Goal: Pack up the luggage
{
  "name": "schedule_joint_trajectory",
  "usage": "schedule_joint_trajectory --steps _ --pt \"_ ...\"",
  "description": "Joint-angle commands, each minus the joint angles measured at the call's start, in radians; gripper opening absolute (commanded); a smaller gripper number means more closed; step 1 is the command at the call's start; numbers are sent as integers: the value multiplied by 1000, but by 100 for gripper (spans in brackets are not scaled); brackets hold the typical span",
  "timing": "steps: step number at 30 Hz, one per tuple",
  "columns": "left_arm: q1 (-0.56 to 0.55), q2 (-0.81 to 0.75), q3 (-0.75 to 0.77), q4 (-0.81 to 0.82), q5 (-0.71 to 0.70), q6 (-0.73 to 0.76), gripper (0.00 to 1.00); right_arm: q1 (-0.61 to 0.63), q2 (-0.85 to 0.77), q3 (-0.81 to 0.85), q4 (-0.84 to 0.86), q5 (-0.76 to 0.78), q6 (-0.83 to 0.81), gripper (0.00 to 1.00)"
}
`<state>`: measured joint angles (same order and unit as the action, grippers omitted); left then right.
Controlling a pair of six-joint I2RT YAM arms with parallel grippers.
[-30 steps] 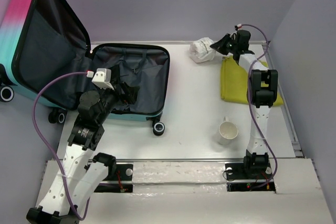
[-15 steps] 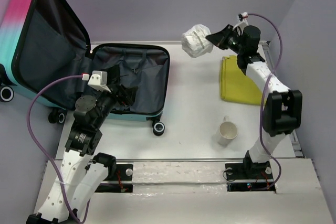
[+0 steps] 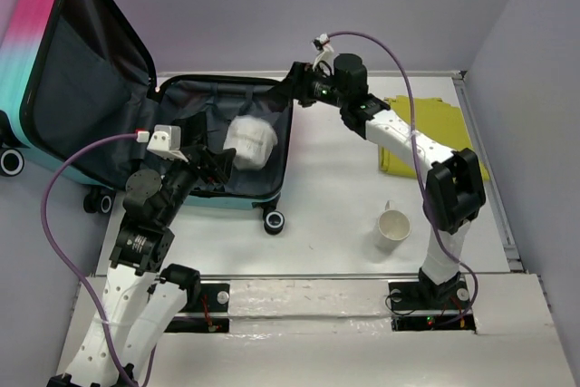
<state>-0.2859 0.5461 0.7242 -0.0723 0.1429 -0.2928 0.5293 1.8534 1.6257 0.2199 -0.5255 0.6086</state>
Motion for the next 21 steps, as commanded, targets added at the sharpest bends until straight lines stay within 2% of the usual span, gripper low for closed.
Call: schedule_joint_trajectory --steps 1,4,5,7,8,9,10,14,16,21 --pt "5 -11 26 40 -6 4 99 -3 -57 -15 -160 118 -122 95" --pt "2 -11 26 40 3 1 99 -3 -183 -150 -244 212 -202 96" --pt "1 -12 27 40 4 3 99 -3 -225 -202 -264 298 -210 95" --pt "-2 -17 29 40 7 4 99 -3 -371 -317 -280 399 -217 88" --pt "-7 -20 29 39 7 6 99 -3 -422 -428 -312 504 -216 86" --pt "-10 -21 29 37 4 6 99 -3 -472 -484 -333 572 -207 78" --pt "-15 -21 30 35 3 6 99 -3 -567 -574 -408 685 -201 74" --pt "-36 -28 35 32 9 7 99 -3 -785 -743 -639 896 -91 66" --pt "-42 -31 37 31 7 9 99 -3 -859 -776 -741 939 -52 66" --pt "-56 -37 38 25 -5 11 99 -3 -1031 -793 -1072 1019 80 73"
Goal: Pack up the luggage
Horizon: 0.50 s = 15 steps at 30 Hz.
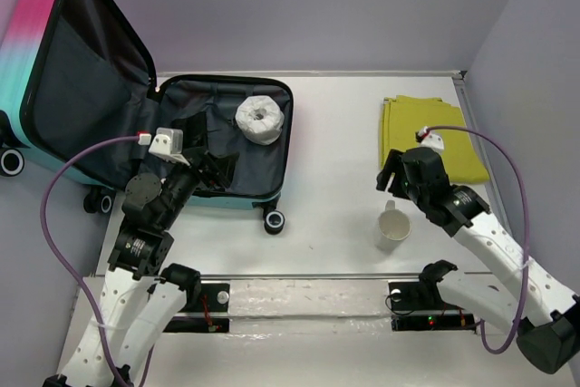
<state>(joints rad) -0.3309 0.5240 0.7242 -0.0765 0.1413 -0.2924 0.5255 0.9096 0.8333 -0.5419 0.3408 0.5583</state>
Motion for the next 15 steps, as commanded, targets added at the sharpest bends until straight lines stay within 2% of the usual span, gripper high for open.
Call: schedule_joint_trajectory --steps 1,7,15 --pt "-14 -15 38 29 -3 12 99 1 -95 6 -357 158 170 74" --pt "-25 -24 40 27 -12 12 99 1 -79 46 -515 126 253 73" --pt "-54 -48 49 15 -49 19 99 1 29 174 -779 109 278 60"
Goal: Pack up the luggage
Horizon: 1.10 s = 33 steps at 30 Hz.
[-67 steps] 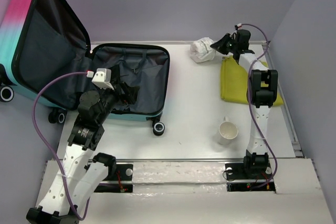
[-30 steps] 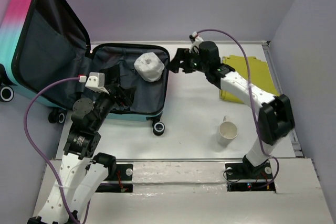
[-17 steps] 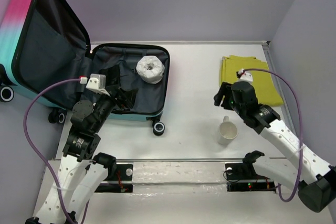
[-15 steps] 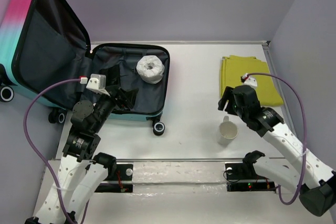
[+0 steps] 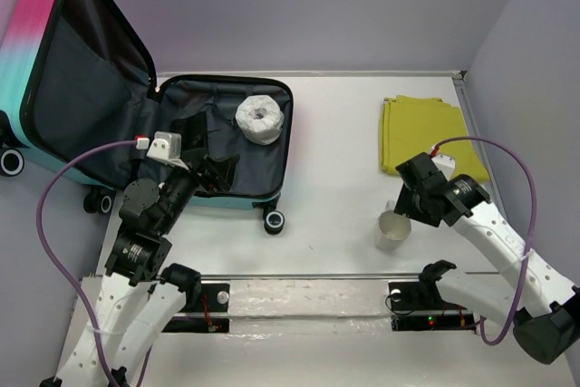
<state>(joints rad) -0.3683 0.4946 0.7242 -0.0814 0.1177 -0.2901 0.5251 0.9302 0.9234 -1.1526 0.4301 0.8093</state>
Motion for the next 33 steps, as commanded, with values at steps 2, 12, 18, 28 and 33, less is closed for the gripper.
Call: schedule_joint_trajectory --steps 2,12,18,28,33 --pt "-23 -22 50 17 -26 19 99 1 21 84 -188 -5 -1 59" --pt "-40 -22 49 17 -32 19 99 1 117 -14 -46 -215 -76 60" --pt "-40 -30 49 17 -38 20 99 1 130 -92 108 -258 -58 41" --pt "-38 -13 49 19 -36 17 99 30 61 165 395 -281 -157 7" --pt "-26 -5 47 15 -81 8 99 122 249 346 706 -309 -271 7"
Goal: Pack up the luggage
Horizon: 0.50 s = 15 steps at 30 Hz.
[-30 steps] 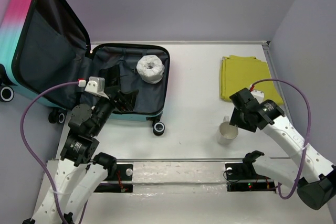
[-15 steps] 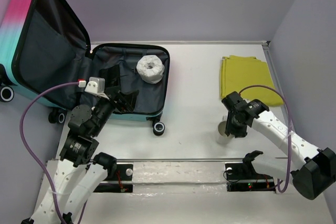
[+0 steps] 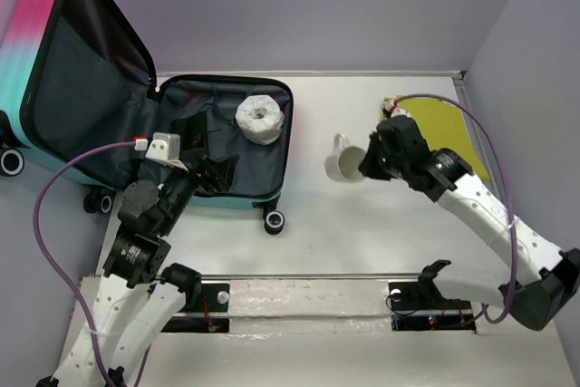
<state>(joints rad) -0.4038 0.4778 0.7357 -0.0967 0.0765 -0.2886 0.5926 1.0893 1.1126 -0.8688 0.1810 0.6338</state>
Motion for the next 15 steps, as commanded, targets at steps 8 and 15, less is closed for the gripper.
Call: schedule_joint_trajectory --steps 8,15 --pt "49 33 82 -77 -429 -150 99 185 615 551 798 -144 -331 7" --pt "76 38 96 -118 -526 -188 99 262 967 869 806 -89 -466 7"
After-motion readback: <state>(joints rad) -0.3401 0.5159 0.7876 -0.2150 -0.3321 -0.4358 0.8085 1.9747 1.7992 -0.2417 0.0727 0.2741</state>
